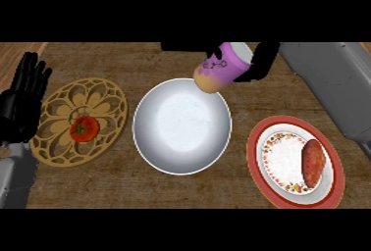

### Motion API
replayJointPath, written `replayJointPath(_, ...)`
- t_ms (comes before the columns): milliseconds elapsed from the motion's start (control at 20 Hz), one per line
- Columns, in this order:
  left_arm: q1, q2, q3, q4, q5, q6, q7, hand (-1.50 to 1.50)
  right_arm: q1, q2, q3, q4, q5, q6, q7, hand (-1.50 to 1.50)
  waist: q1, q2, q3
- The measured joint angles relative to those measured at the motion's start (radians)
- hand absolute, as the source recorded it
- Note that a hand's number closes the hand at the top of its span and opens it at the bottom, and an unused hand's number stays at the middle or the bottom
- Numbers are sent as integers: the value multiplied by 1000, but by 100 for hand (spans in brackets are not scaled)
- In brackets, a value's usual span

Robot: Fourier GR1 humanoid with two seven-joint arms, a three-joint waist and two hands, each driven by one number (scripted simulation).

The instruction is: Pick the can from the plate and place it in the bowl

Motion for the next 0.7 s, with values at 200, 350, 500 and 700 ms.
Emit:
replayJointPath(200,18,-7,1,-12,-8,5,-7,0,52,72,40,-47,33,-31,34,150,-9,-2,0)
replayJointPath(350,25,3,12,-30,-1,-2,5,0,102,128,73,-83,94,-86,61,150,-12,-2,0)
replayJointPath(500,30,3,18,-25,3,-12,-2,0,138,185,99,-50,153,-138,98,150,-11,-1,0)
replayJointPath(700,13,3,18,-30,-1,-5,13,0,186,248,97,17,180,-159,139,-150,-11,1,0)
